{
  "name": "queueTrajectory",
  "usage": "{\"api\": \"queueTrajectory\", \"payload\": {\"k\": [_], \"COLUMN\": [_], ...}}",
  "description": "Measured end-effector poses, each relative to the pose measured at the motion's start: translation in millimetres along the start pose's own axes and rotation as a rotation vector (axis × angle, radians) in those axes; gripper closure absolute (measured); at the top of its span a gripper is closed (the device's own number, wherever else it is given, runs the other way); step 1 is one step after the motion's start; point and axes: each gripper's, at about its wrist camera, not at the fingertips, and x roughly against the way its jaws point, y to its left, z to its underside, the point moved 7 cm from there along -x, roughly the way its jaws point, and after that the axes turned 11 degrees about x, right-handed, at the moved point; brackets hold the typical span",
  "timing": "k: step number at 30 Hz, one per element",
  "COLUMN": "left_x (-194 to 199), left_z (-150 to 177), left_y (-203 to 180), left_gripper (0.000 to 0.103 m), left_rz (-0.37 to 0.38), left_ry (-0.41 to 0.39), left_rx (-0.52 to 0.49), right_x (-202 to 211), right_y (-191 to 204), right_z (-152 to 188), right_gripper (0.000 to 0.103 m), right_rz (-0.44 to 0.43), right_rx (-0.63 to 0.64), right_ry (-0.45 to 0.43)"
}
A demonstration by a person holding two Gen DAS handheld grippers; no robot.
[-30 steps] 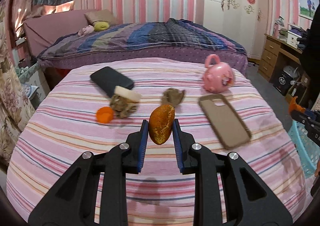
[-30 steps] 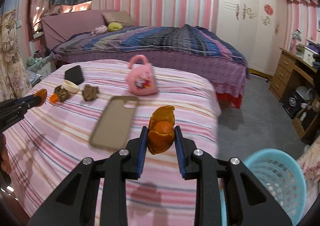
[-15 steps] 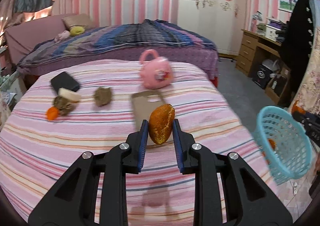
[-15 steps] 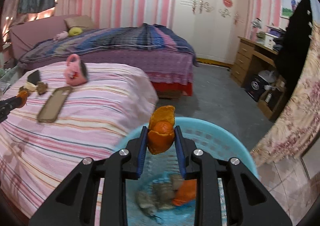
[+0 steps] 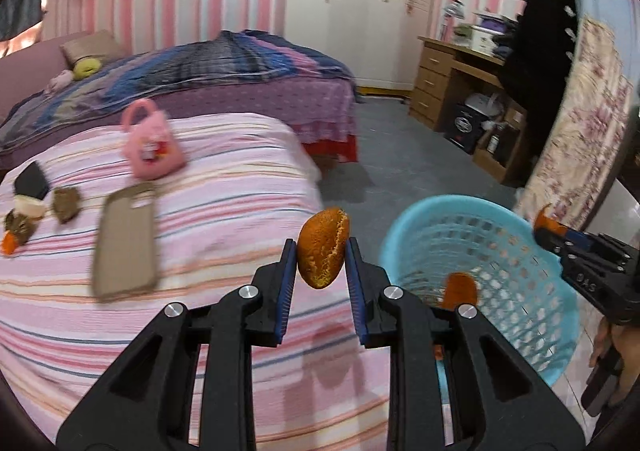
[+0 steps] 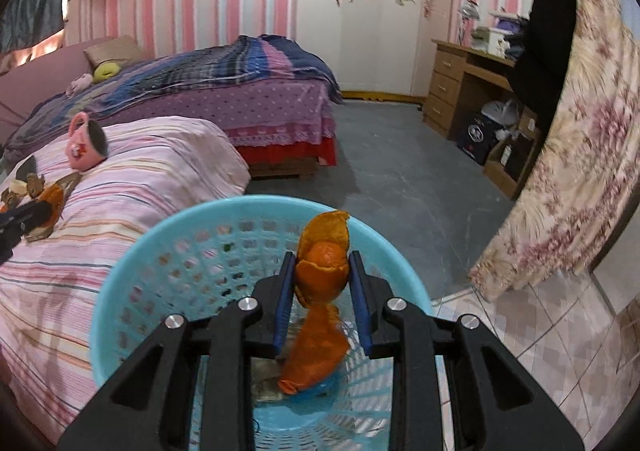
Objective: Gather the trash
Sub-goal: 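Carry both orange peels over the blue basket and open both tools to drop them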
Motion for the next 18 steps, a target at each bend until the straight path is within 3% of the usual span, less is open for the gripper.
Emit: {"api": "queueTrajectory", "payload": {"k": [6,13,14,17,18], "left_x": [-17.2,-24.0,-23.7,-20.2,-18.7], "left_z": [10.1,18.1,18.5,17.1,16.0], "left_y": [-48.8,-77.4,-77.7,-71.7,-68.3], "left_gripper": [0.079,0.075,0.067,0.026,0.019], "left_rz": [0.057,0.1,0.103,0.079,0.073], "left_ry": [0.031,0.042,0.042,0.019,0.011], "left_rx": [-0.043,-0.083,-0.087,-0.076,-0.069], "right_x": [0.6,-3.1,-2.2,-1.3,-1.3], "right_y": [-17.3,-18.9,-18.6,-18.9,-19.0], "right_z": [3.6,6.6,6.3,6.7,7.1], "right_gripper": [0.076,0.076,0.076,0.076,0.076], "right_rz": [0.007,0.006,0.007,0.01,0.011], "right_rx": [-0.052,-0.046,-0.046,-0.049,-0.051], "right_ry": [-0.018,-0.012,-0.013,-0.015,-0.016]}}
